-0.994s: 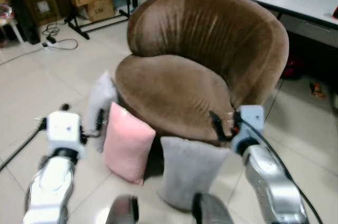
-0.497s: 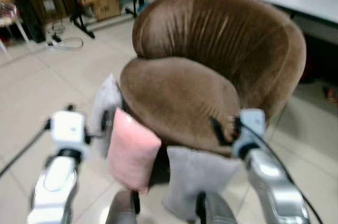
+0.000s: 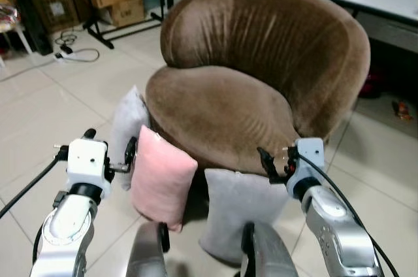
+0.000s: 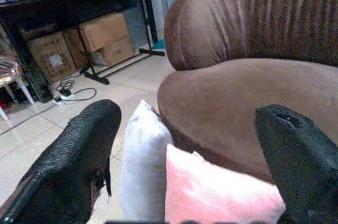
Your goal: Move the pillow to the sofa from floor
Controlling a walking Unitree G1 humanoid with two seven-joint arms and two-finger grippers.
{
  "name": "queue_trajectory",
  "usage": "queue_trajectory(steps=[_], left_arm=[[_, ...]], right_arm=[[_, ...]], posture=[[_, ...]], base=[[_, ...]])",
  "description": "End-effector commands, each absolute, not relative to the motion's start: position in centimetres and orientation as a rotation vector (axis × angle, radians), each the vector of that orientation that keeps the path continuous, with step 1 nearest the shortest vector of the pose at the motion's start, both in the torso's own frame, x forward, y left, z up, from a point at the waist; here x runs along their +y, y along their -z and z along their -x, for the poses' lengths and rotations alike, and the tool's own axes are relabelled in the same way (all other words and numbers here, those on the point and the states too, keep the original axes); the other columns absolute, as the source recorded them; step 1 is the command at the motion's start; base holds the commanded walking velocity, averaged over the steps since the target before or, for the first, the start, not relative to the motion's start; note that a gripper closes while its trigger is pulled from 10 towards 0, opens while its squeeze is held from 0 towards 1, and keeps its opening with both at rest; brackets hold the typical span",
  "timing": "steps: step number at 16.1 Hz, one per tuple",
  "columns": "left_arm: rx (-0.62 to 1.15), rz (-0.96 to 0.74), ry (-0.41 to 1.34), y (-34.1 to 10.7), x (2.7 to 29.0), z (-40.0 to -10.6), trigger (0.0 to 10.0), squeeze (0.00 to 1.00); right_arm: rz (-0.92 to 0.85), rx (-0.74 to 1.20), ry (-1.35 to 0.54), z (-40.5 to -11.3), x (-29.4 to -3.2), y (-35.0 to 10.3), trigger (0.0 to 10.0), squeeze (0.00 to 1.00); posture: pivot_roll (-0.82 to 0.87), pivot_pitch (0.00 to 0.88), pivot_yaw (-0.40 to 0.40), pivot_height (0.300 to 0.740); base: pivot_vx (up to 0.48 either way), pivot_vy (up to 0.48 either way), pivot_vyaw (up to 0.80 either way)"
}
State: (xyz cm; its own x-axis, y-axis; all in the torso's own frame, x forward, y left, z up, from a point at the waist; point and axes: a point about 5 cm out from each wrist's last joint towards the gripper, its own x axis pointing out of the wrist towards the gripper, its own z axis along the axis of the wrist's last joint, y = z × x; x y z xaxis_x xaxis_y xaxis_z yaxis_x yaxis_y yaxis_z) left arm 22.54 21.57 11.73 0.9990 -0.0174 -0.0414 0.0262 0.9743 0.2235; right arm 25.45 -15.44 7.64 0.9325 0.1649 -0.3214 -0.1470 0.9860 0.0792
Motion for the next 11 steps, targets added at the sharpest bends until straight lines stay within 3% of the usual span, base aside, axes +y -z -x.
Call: queue_trajectory(steps=[1,11], left_arm=[[0.042,-0.228,0.035,-11.6,21.6,-22.6,10.0,0.0],[0.027,-0.23,0.026,-12.2,22.9,-23.3,10.0,0.0]], right_arm=[[-0.052,0.32,-0.164,-25.8,-15.5,-7.9,10.0,0.0],[-0.039,0.338,-0.224,-26.7,-14.6,-7.7,10.0,0.0]], posture=[[0.06,0.0,-0.045,0.546],[0.07,0.0,-0.056,0.471]], base=[[0.0,0.0,0.0],[0.0,0.0,0.0]])
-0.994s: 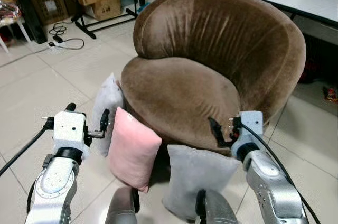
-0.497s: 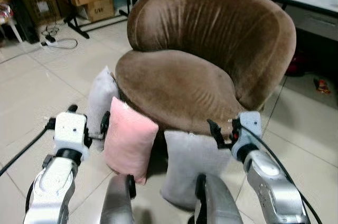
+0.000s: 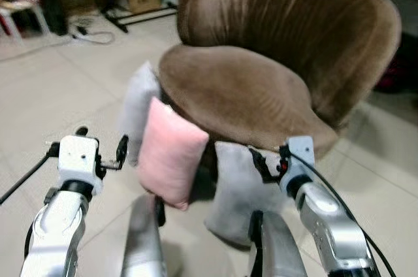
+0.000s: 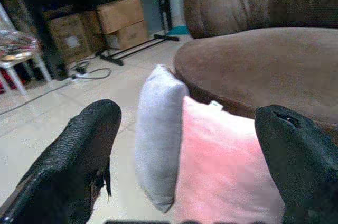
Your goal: Move the pillow to the sofa from floor
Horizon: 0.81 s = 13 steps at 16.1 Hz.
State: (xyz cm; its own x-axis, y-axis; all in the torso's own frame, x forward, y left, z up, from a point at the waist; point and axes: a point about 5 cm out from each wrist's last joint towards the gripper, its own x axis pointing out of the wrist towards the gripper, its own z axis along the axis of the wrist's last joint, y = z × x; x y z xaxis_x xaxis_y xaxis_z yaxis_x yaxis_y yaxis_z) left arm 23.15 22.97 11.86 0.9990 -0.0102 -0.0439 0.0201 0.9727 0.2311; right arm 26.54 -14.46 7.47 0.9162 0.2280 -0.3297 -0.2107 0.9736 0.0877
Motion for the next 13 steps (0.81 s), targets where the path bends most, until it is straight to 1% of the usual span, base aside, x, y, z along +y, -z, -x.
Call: queue_trajectory(steps=[1,2,3,5,6,9,10,13], left_arm=[[0.018,-0.232,0.043,-12.6,22.9,-23.6,10.0,0.0],[0.011,-0.234,0.063,-12.8,22.8,-23.8,10.0,0.0],[0.005,-0.236,0.09,-13.1,22.6,-24.2,10.0,0.0],[0.015,-0.236,0.148,-13.3,22.4,-24.9,10.0,0.0],[0.035,-0.245,0.223,-13.2,22.0,-25.0,10.0,0.0],[0.064,-0.246,0.306,-13.1,21.4,-25.0,10.0,0.0],[0.065,-0.249,0.323,-13.3,21.2,-24.9,10.0,0.0],[0.083,-0.259,0.378,-13.7,21.1,-24.0,10.0,0.0]], right_arm=[[-0.053,0.33,-0.24,-27.0,-14.4,-7.8,10.0,0.0],[-0.087,0.317,-0.24,-27.2,-14.2,-7.9,10.0,0.8],[-0.116,0.31,-0.238,-27.7,-14.1,-8.0,10.0,1.0],[-0.148,0.322,-0.229,-28.9,-13.8,-7.9,10.0,1.0],[-0.185,0.336,-0.202,-30.2,-13.6,-7.6,10.0,1.0],[-0.192,0.356,-0.167,-32.3,-13.1,-6.8,10.0,1.0],[-0.193,0.363,-0.164,-32.7,-12.9,-6.6,10.0,1.0],[-0.151,0.379,-0.15,-34.2,-12.1,-6.5,10.0,1.0]], posture=[[0.08,0.0,-0.059,0.471],[0.08,0.0,-0.059,0.471],[0.09,0.0,-0.059,0.471],[0.09,0.0,-0.052,0.471],[0.09,0.0,-0.04,0.471],[0.1,0.0,-0.029,0.471],[0.1,0.015,-0.033,0.471],[0.13,0.095,-0.047,0.471]], base=[[0.0,0.0,0.0],[0.0,0.0,0.0],[0.0,0.0,0.0],[0.0,0.0,0.0],[0.0,0.0,0.0],[0.0,0.0,0.0],[0.0,0.0,0.0],[0.0,0.0,0.0]])
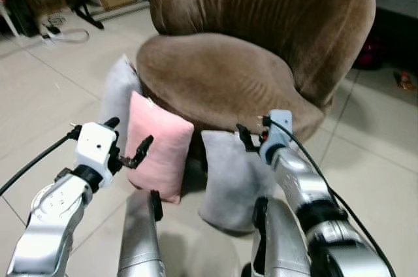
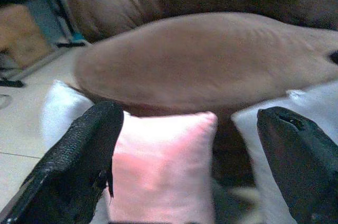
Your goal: Move the pillow to the sofa from floor
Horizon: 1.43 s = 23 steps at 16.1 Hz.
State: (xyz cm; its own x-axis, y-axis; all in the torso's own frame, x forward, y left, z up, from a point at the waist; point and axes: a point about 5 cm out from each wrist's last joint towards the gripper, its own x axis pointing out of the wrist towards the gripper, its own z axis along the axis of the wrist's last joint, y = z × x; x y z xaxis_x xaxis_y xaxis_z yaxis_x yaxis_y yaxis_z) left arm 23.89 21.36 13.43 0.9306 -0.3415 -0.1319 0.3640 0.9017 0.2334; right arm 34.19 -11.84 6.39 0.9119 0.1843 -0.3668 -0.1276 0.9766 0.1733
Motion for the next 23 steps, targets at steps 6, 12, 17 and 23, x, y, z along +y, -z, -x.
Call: queue_trajectory(steps=[6,12,17,23], left_arm=[[0.114,-0.283,0.432,-15.4,21.3,-21.4,10.0,0.0],[0.182,-0.317,0.423,-17.0,21.9,-17.9,10.0,0.0],[0.233,-0.324,0.461,-17.5,21.7,-16.4,10.0,0.0],[0.263,-0.318,0.473,-17.9,21.8,-15.8,10.0,0.0]], right_arm=[[-0.067,0.408,-0.067,-35.4,-11.6,-6.4,10.0,0.0],[0.053,0.453,0.044,-34.8,-11.2,-5.2,10.0,0.0],[0.108,0.467,0.053,-34.7,-10.1,-5.1,3.1,0.0],[0.154,0.46,0.035,-34.7,-9.5,-5.3,0.0,0.0]], posture=[[0.18,0.198,-0.04,0.471],[0.28,0.284,-0.027,0.471],[0.3,0.297,-0.024,0.471],[0.3,0.303,-0.017,0.471]], base=[[0.0,0.0,0.0],[0.0,0.0,0.0],[0.0,0.0,0.0],[0.0,0.0,0.0]])
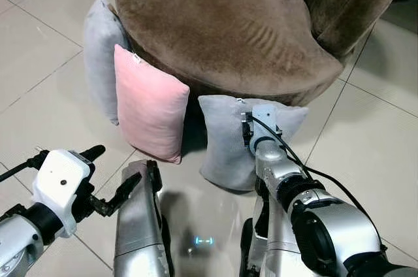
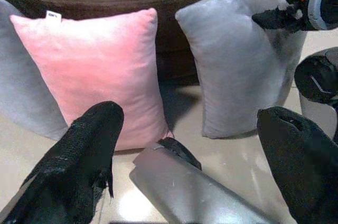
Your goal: Move the pillow to the sofa from floor
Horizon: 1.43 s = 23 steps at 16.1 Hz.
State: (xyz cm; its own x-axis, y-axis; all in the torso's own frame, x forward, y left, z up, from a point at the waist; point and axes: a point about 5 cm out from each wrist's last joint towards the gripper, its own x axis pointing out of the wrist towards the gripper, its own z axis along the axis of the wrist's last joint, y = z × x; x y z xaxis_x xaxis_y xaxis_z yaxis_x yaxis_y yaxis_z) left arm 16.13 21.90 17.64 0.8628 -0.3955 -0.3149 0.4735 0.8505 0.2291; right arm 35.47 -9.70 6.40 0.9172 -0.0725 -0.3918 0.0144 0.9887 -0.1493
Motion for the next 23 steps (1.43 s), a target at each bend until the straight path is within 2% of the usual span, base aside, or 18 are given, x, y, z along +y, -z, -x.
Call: queue_trajectory(steps=[1,7,12,20,23], left_arm=[[0.262,-0.315,0.478,-18.0,21.7,-15.9,10.0,0.0],[0.319,-0.247,0.581,-17.5,20.7,-15.0,10.0,0.0],[0.39,-0.099,0.798,-17.5,19.0,-12.8,10.0,0.0],[0.417,-0.099,0.815,-16.7,18.4,-12.4,10.0,0.0],[0.408,-0.107,0.789,-16.1,18.6,-12.9,10.0,0.0]], right_arm=[[0.156,0.461,0.034,-34.7,-9.5,-5.3,0.0,0.0],[0.109,0.464,0.024,-34.8,-9.6,-5.3,0.0,0.0],[0.035,0.477,0.018,-34.8,-9.6,-5.3,0.0,0.0],[0.028,0.475,-0.014,-34.7,-9.3,-5.1,0.0,0.0],[-0.008,0.469,-0.047,-34.5,-9.2,-4.9,0.0,0.0]], posture=[[0.3,0.302,-0.016,0.471],[0.29,0.295,-0.021,0.471],[0.28,0.289,-0.025,0.471],[0.28,0.268,-0.033,0.471],[0.25,0.232,-0.044,0.471]], base=[[0.0,0.0,0.0],[0.0,0.0,0.0],[0.0,0.0,0.0],[0.0,0.0,0.0],[0.0,0.0,0.0]])
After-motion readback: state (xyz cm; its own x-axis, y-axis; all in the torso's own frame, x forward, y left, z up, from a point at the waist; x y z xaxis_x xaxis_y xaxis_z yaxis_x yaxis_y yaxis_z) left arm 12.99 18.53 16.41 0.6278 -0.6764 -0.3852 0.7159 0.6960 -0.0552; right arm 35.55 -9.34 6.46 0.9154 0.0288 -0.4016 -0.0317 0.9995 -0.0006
